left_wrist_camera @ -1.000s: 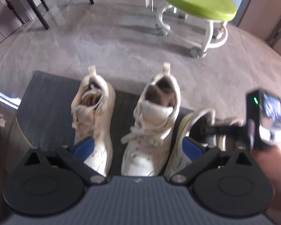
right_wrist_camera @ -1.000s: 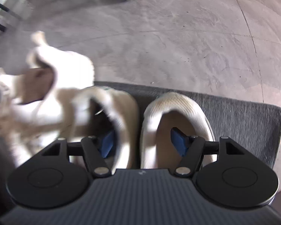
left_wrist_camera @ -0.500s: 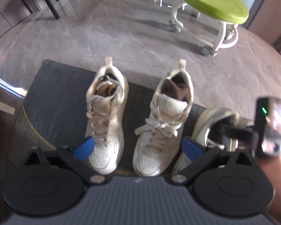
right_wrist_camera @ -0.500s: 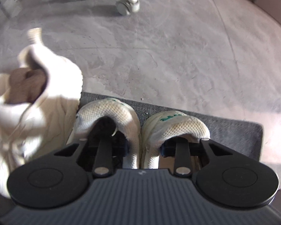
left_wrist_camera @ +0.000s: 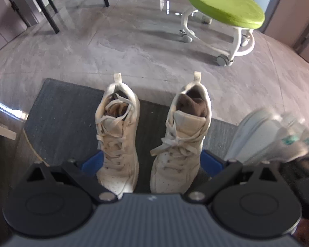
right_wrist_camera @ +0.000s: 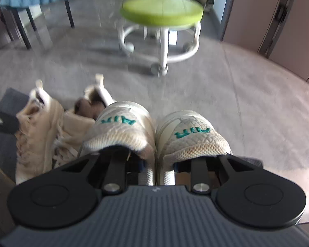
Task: Organize scattered shoes
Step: 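Lift the white sneakers with the right tool toward the cabinet shelves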
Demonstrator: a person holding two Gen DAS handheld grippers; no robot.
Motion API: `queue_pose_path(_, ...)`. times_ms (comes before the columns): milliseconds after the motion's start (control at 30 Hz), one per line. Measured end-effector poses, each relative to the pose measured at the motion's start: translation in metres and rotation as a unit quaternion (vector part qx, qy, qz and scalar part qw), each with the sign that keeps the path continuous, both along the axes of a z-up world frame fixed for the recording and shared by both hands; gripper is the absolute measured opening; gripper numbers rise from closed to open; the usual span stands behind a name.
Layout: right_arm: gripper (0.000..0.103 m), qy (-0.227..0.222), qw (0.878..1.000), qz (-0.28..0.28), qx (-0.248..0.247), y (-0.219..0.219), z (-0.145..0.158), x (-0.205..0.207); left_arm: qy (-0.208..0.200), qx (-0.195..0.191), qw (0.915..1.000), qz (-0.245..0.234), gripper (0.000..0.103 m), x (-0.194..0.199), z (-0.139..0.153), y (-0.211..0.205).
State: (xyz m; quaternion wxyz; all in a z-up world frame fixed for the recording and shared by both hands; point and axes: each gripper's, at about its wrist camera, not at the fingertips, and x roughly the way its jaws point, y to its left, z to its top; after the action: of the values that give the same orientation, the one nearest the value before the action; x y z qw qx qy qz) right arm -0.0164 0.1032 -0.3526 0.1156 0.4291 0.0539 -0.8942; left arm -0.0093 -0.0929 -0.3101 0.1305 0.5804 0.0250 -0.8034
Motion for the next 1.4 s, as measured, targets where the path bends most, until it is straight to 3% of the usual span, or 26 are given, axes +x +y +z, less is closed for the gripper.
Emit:
queue_pose_path(167, 0.028, 0.077, 0.996, 0.034, -0.009, 0.006, 0.051, 0.002, 0.024, -0.011, 0.9996, 0.005, 0.101, 0.012, 0.022, -0.006)
queue_pose_path(300, 0.028, 0.104, 0.992, 0.073, -0.016, 0.005, 0.092, -0.009, 0.062, -0.027, 0.9971, 0.034, 0.100, 0.022, 0.049, -0.014)
queue_pose_path(433, 0.029, 0.107, 0.984, 0.141, -0.020, -0.008, 0.137, -0.017, 0.089, -0.060, 0.9923, 0.061, 0.101, 0.039, 0.079, -0.024)
queue_pose_path(667, 0.029, 0.084, 0.959, 0.266, -0.043, -0.047, 0.217, -0.004, 0.078, -0.080, 0.9841, 0.138, 0.101, 0.093, 0.135, -0.064)
queue_pose_path(833, 0.029, 0.063, 0.934, 0.346, -0.057, -0.086, 0.264, 0.026, 0.065, -0.095, 0.9678, 0.224, 0.101, 0.144, 0.173, -0.102)
queue_pose_path(933, 0.029, 0.049, 0.917, 0.390, -0.066, -0.114, 0.290, 0.045, 0.056, -0.098, 0.9480, 0.298, 0.101, 0.182, 0.198, -0.133)
queue_pose_path(1000, 0.029, 0.039, 0.893, 0.443, -0.071, -0.148, 0.319, 0.067, 0.050, -0.098, 0.9283, 0.355, 0.101, 0.215, 0.218, -0.155)
queue_pose_path(1133, 0.029, 0.045, 0.861, 0.501, -0.075, -0.192, 0.351, 0.101, 0.052, -0.096, 0.8972, 0.428, 0.101, 0.269, 0.250, -0.187)
queue_pose_path(1200, 0.029, 0.051, 0.836, 0.541, -0.080, -0.228, 0.371, 0.132, 0.061, -0.087, 0.8689, 0.483, 0.101, 0.310, 0.268, -0.208)
queue_pose_path(1267, 0.029, 0.053, 0.824, 0.558, -0.082, -0.248, 0.379, 0.145, 0.068, -0.092, 0.8473, 0.519, 0.101, 0.343, 0.280, -0.222)
queue_pose_path(1400, 0.029, 0.054, 0.790, 0.603, -0.095, -0.309, 0.395, 0.197, 0.071, -0.099, 0.8121, 0.571, 0.101, 0.415, 0.289, -0.243)
